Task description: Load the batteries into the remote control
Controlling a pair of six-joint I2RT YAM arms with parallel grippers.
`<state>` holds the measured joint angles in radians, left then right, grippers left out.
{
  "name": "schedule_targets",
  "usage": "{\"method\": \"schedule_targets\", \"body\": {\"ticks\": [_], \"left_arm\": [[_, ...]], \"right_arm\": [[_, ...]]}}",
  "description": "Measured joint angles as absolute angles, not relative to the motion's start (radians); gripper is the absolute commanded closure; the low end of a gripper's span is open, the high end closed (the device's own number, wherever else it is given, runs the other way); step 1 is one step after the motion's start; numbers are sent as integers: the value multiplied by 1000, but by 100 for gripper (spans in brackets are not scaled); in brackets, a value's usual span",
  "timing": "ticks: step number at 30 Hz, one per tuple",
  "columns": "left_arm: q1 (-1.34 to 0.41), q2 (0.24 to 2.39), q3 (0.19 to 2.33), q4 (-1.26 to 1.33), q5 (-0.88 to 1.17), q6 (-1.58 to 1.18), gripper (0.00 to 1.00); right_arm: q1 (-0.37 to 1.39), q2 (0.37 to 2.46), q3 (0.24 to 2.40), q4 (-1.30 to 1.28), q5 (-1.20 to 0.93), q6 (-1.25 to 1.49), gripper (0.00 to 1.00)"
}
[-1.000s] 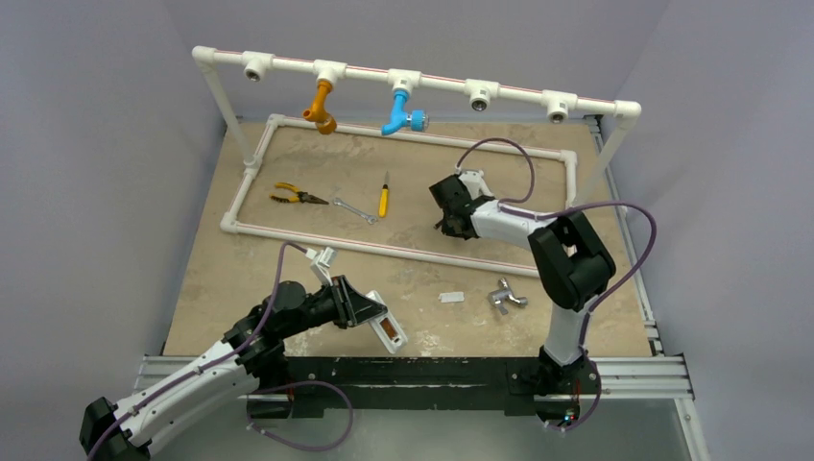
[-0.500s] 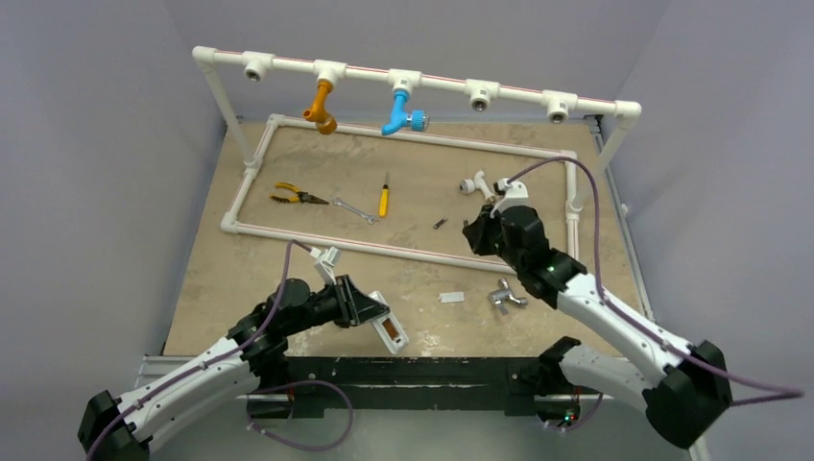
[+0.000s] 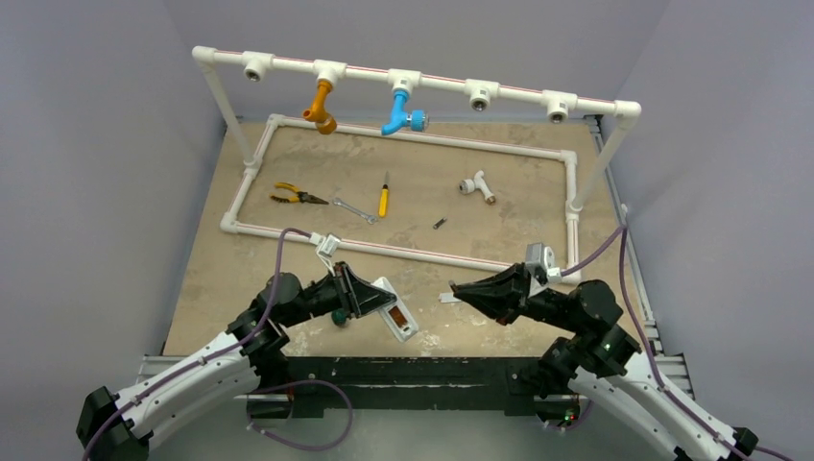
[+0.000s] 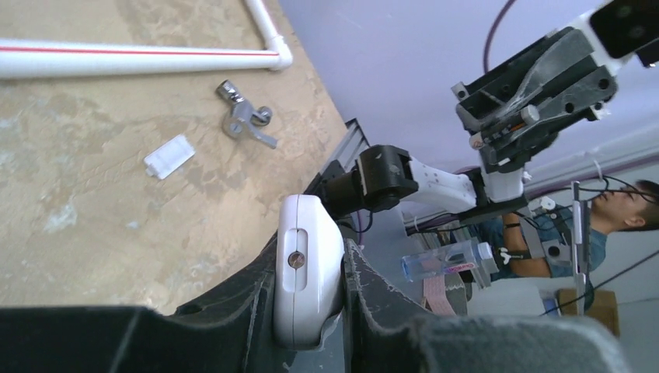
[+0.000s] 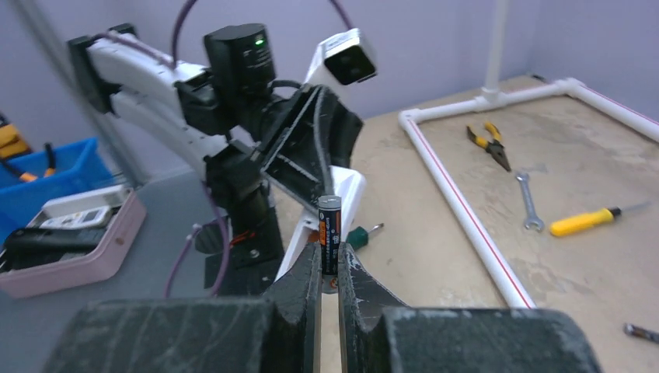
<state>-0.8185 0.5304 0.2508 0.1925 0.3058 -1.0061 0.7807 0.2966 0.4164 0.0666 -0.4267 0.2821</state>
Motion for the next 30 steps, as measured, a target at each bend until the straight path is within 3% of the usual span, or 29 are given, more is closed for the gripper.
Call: {"method": "schedule_targets", "body": {"ticks": [13,30], "left_arm": [[-818,528,250,554,451,-896,100],[-818,508,269,581,521,-727,100]], "right_arm": [[781,352,417,124,-708,243,100],[781,378,429,118,-970,74,100]]}}
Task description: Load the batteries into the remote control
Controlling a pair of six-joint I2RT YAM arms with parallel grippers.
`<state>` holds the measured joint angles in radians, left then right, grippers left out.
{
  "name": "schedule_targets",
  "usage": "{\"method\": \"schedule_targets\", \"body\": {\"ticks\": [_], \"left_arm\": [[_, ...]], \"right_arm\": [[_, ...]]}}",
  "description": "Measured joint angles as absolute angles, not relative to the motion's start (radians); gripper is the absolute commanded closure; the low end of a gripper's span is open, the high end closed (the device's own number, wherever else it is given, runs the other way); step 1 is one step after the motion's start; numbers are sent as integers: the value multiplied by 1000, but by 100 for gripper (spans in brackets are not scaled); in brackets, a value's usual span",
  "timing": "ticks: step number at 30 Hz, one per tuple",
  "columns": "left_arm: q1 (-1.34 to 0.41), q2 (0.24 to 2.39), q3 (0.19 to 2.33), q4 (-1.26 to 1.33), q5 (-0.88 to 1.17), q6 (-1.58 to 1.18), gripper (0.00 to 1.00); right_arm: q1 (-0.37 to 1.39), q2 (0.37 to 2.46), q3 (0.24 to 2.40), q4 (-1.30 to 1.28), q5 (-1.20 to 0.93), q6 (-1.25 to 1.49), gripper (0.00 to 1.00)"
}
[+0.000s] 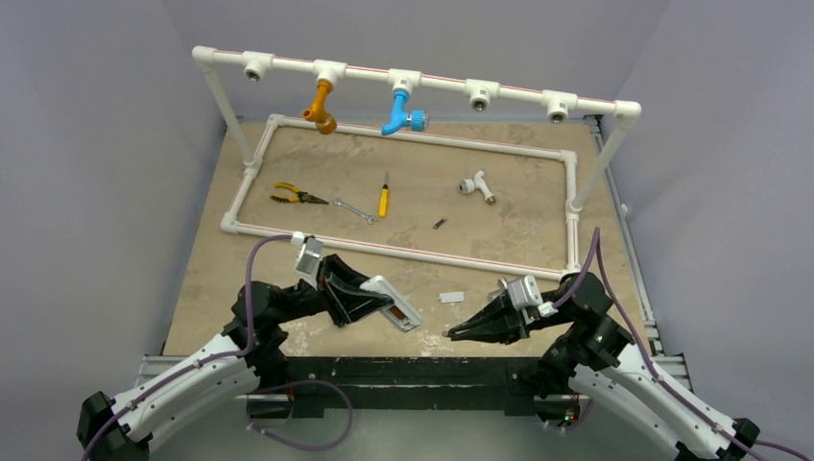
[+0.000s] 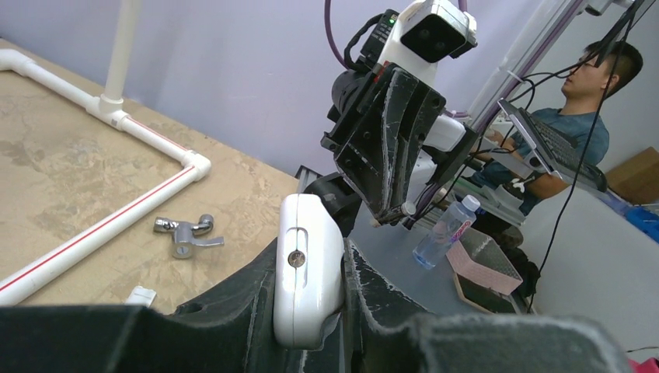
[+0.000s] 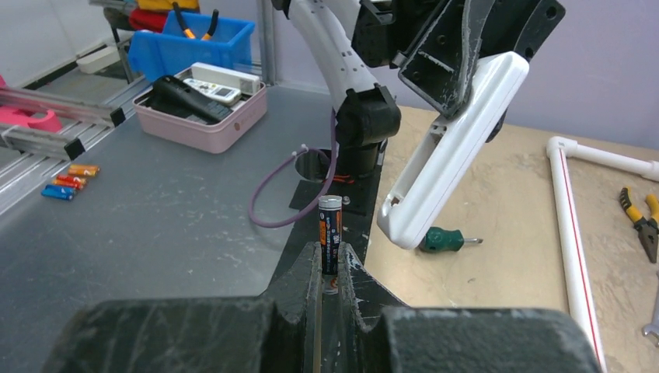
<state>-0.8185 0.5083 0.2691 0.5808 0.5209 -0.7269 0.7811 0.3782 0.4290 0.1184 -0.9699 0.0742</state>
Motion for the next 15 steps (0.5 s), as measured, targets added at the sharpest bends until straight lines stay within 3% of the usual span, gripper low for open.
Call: {"method": "schedule_targets", "body": {"ticks": [15], "left_arm": [[-818,511,271,617,548,-715,100]], "right_arm": [[781,403,460,27,-977,-2,100]]}}
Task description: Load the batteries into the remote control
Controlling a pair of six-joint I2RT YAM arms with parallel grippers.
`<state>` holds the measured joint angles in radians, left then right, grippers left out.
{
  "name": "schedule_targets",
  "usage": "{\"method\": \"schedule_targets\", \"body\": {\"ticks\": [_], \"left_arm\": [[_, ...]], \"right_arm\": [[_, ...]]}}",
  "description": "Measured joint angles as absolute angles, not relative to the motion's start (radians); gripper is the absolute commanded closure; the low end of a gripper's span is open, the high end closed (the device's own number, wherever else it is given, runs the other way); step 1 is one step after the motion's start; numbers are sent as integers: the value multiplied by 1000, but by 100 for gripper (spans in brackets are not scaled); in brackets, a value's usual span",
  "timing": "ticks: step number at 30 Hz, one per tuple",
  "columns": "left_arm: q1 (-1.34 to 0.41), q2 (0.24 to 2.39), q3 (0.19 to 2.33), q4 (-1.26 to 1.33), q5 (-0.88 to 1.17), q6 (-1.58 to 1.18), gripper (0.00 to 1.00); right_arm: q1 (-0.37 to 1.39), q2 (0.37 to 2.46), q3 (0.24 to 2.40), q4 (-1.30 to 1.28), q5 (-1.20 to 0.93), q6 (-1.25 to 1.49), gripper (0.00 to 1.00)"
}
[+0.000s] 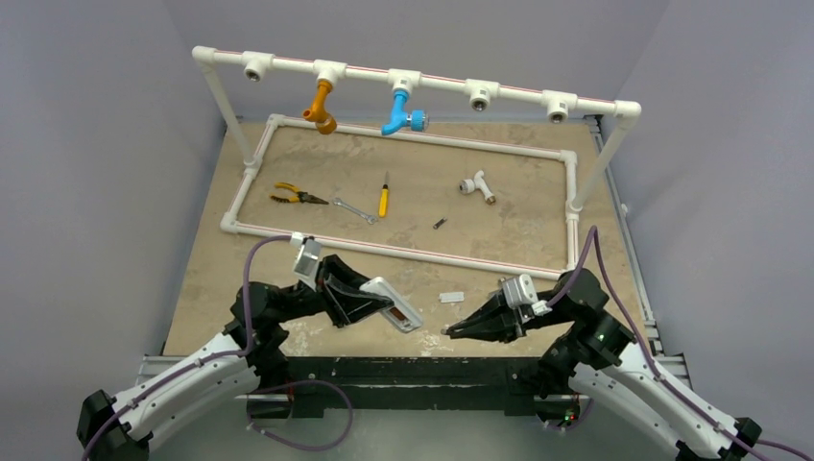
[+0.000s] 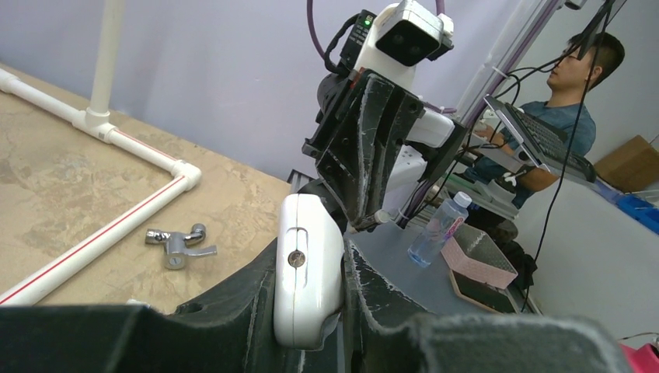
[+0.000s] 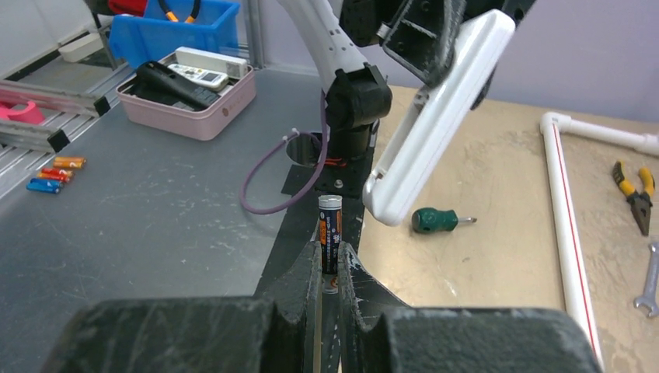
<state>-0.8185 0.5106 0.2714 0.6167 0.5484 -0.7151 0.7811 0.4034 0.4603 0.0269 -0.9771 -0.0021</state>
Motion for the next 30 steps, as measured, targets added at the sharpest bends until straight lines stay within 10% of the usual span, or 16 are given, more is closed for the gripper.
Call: {"method": "schedule_targets", "body": {"ticks": [30], "left_arm": [[-818,727,177,645,255,-1039,100]], "right_arm": [[1206,1008,929,-467,-51,282,100]]}}
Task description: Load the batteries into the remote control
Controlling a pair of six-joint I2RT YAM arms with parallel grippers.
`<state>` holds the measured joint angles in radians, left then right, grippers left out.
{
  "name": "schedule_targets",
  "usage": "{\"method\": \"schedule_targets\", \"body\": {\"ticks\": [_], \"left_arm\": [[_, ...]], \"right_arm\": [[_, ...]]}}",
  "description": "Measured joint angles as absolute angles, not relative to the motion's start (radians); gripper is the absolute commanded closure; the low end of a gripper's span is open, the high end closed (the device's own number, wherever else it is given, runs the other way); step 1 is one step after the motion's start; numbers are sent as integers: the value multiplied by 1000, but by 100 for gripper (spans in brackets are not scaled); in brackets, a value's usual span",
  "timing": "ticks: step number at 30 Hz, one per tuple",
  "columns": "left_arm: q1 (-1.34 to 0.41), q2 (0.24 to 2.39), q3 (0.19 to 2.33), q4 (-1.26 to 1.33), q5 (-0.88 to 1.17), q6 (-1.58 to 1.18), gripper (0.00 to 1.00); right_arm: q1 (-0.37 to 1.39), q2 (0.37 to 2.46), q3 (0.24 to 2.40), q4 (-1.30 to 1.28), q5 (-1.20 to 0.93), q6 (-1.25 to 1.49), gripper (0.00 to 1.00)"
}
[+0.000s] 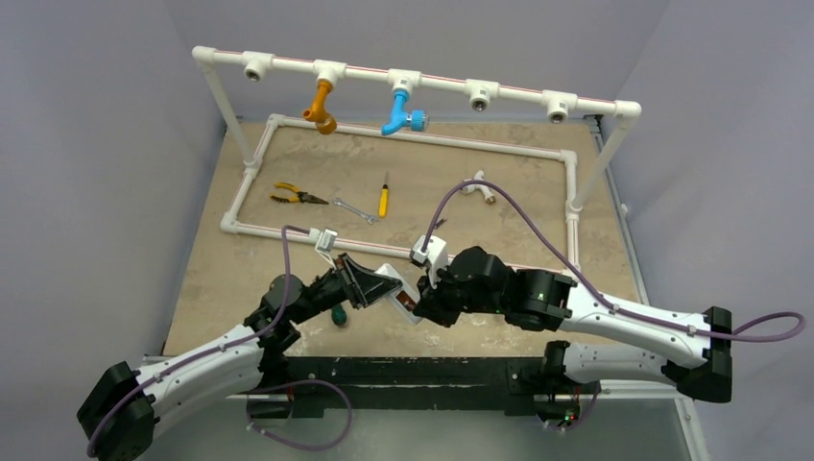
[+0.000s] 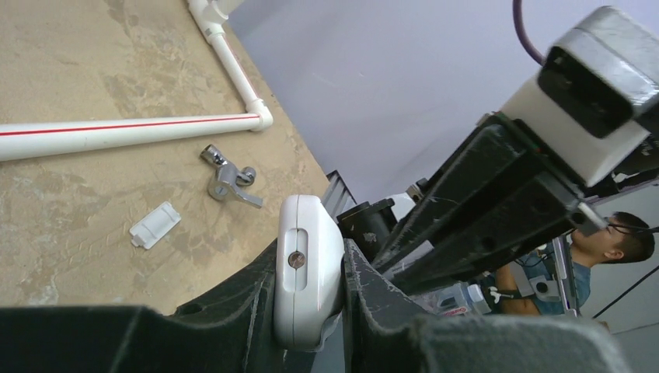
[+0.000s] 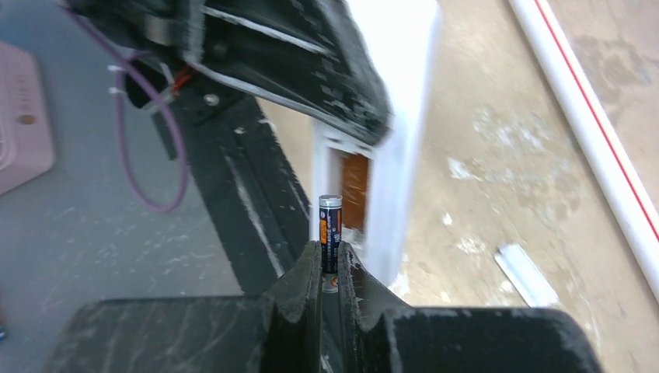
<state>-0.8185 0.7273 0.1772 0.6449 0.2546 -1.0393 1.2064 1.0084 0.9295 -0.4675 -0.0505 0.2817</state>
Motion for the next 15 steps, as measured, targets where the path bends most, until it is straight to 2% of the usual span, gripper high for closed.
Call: {"method": "schedule_targets", "body": {"ticks": [7,15], "left_arm": [[-818,690,177,633,242,-1057,100],[-818,711,170,636,241,-1065,100]], "right_arm": [[1211,1022,961,-538,60,321,100],[1212,1067,971,-532,70,344,100]]}}
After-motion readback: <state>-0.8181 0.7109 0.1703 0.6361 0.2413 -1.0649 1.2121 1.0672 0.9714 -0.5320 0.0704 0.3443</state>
